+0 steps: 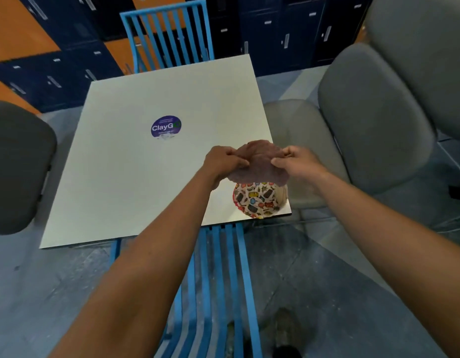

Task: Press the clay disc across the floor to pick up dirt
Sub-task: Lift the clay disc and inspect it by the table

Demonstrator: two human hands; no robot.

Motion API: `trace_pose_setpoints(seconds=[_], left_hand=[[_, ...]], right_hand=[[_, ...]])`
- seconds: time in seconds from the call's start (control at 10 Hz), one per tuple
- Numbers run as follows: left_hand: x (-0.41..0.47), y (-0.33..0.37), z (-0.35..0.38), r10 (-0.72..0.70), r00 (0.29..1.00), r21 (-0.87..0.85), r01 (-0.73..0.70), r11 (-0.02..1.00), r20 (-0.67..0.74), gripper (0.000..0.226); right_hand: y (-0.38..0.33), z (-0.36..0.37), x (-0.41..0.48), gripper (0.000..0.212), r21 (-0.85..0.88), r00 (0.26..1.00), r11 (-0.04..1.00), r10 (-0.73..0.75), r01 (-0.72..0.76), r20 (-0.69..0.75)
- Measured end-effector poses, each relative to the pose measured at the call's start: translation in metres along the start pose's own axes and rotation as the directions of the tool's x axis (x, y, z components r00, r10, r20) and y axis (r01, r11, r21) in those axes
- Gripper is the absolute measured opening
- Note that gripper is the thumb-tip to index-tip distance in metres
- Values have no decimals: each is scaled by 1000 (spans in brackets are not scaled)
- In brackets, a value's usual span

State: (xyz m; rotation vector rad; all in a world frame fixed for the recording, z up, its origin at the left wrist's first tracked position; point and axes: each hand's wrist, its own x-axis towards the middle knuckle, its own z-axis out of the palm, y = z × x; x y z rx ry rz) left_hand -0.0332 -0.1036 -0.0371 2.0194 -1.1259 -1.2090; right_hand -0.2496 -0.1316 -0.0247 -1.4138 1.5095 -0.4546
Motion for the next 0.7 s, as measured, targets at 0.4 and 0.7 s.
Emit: trace_pose_setpoints(seconds=[0.4, 0.7], left_hand=[[-21, -119, 82, 309, 950, 569, -272, 776, 32, 28], [-53, -109, 62, 298, 954, 546, -230, 806, -38, 40]], right_hand=[[108, 41, 1, 34, -585, 987, 795, -130, 162, 97], [78, 39, -23, 47, -572, 964, 780, -252, 254, 84]])
